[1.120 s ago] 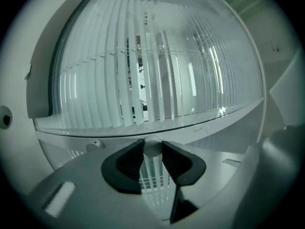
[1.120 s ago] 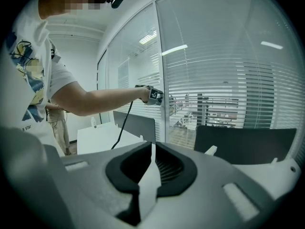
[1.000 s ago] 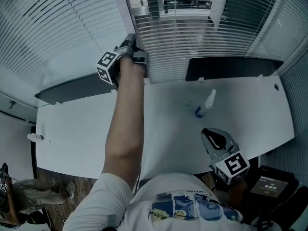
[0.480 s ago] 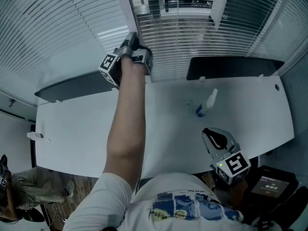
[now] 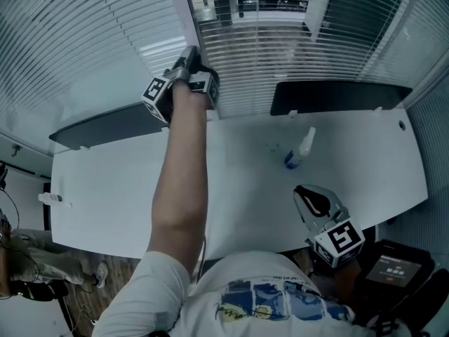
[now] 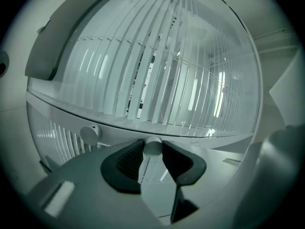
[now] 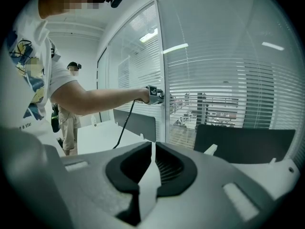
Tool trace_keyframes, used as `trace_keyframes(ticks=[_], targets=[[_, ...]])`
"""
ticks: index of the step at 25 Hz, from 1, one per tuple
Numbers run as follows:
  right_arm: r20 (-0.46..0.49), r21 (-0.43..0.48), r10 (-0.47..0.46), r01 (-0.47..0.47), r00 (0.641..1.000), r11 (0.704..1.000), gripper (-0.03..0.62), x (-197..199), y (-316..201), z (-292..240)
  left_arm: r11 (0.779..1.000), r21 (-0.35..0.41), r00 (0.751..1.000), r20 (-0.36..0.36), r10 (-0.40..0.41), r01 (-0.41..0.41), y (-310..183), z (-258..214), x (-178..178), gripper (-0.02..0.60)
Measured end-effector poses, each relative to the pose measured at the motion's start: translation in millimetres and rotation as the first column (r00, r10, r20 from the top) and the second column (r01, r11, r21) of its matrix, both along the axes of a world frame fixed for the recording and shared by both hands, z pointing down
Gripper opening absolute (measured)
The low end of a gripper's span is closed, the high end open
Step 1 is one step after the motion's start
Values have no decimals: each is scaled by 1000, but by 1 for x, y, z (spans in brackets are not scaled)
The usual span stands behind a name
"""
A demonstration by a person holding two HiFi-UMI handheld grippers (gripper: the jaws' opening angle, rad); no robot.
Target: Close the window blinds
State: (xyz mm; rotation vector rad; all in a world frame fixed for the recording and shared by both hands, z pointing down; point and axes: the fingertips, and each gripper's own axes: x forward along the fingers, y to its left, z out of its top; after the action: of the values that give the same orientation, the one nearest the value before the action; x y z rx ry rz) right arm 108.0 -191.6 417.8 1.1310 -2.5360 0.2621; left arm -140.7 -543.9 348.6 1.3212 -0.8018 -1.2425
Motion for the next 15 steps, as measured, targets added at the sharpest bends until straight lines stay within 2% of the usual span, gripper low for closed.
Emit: trace_keyframes(ticks=[5, 7, 8, 10, 11, 12, 15], targets=[[3, 2, 0, 0, 1000, 1000, 15, -1, 1, -2, 1000, 8, 997, 81, 11, -12, 0, -4, -1, 165], [1, -4, 2, -2, 1000, 1000, 15, 0, 1, 0, 1000, 24, 984, 177, 5, -9, 0, -9, -1, 212], [0, -10, 4, -4, 1000, 1000, 16, 1, 1, 2, 1000, 31, 966, 257, -2, -7, 1, -11, -1, 228], [3, -12, 4, -4, 1000, 1000, 15, 1, 1, 3, 999, 38, 910, 415, -11, -5, 3, -14, 1, 236], [6, -8, 1, -1, 1000, 1000, 16, 0, 1, 2, 999, 39, 889, 458, -10, -9, 5, -14, 2, 236], [9, -3, -3, 3, 1000, 1000, 17, -1, 1, 0, 999, 38, 883, 470, -4, -16, 7, -14, 4, 236], [14, 3, -8, 8, 1000, 1000, 15, -3, 1, -2, 999, 25, 896, 443, 15, -29, 9, -9, 6, 236]])
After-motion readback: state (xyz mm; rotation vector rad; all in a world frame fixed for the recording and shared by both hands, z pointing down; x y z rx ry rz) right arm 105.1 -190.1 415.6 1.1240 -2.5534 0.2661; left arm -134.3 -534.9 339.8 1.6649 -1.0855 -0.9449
